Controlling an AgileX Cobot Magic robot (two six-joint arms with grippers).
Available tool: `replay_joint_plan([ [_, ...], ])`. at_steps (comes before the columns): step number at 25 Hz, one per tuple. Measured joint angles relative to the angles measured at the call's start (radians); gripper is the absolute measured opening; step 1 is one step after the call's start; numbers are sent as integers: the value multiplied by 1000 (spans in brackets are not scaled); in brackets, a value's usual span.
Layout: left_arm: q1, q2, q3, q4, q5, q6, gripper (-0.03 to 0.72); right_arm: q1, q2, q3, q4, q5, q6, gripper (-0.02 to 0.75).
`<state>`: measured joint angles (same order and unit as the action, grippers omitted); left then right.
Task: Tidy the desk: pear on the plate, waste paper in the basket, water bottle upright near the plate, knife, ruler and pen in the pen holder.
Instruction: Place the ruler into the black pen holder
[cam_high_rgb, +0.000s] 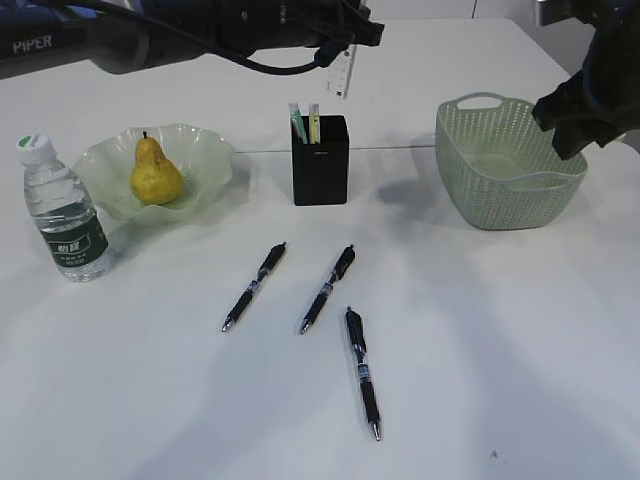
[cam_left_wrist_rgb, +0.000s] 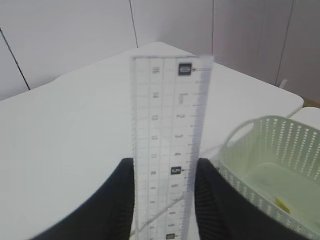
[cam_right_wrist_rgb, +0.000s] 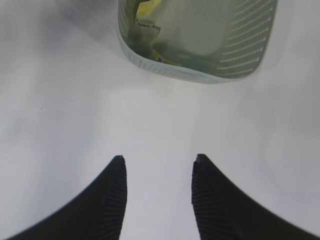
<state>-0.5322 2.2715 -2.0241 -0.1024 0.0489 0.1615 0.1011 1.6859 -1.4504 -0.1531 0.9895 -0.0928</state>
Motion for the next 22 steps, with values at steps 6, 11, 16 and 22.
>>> replay_joint_plan([
  [6, 0, 37, 0, -3, -16, 0, 244, 0, 0, 0, 0, 0, 0, 352],
  [11, 13, 52, 0, -3, -14, 0, 244, 0, 0, 0, -2, -2, 0, 352],
  [16, 30, 62, 0, -7, -22, -2, 244, 0, 0, 0, -2, -2, 0, 352],
  [22, 34, 91, 0, -10, -20, -2, 244, 0, 0, 0, -2, -5, 0, 352],
])
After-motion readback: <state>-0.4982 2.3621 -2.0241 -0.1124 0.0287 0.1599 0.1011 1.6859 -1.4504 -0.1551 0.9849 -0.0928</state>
